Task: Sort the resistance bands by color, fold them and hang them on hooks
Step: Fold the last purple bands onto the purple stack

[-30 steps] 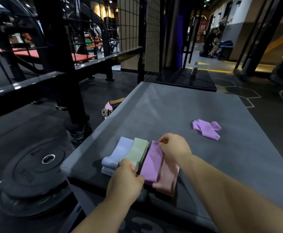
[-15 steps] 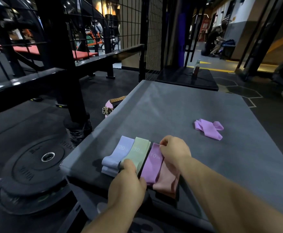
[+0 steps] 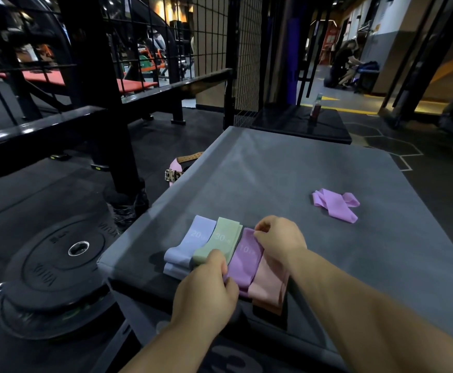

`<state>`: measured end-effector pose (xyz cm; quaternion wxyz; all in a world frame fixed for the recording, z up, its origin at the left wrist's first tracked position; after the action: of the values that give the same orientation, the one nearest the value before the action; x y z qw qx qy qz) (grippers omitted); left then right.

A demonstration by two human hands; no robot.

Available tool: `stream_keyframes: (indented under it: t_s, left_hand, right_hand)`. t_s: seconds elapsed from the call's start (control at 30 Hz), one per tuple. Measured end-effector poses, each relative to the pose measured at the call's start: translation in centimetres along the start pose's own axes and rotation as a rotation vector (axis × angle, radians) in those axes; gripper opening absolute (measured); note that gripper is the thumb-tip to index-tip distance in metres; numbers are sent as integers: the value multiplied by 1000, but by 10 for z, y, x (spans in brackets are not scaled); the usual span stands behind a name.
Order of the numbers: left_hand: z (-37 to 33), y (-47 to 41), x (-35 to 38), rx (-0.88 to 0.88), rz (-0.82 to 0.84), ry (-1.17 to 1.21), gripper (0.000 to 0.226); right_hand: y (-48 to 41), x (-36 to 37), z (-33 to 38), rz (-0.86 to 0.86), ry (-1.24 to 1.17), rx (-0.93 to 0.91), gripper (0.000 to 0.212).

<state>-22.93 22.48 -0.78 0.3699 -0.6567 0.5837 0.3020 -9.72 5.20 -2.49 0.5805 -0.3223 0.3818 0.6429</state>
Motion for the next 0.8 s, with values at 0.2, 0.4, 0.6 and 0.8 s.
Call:
stream_keyframes:
  t_s: [0.2,0.4,0.6,0.8]
  left_hand:
    - [-14,-11,-3,254,-140,-145,22]
    - [-8,-20,27,287,-3,-266,24]
    - [-7,-15,34,268,70,-342,29]
    - [-19,-18,23,274,45,-285,26]
  right_hand:
    - [3,1,1,19,2,-18,4]
    - [2,2,0,55,21,-12,5]
    - [2,-6,-10,-15,-24,-9,26]
    - [15,-37,-46,-65,-205,54,30]
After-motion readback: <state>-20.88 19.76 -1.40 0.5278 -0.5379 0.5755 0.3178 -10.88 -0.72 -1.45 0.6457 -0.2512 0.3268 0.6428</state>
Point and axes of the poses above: each hand's wrist, its own y-axis away from the middle knuckle, its own x-axis out of the palm, z = x × y, the point moved 8 cm from there along -y, towards the middle knuckle, and after that the axes turned 7 degrees about z, right-handed, at the moved point
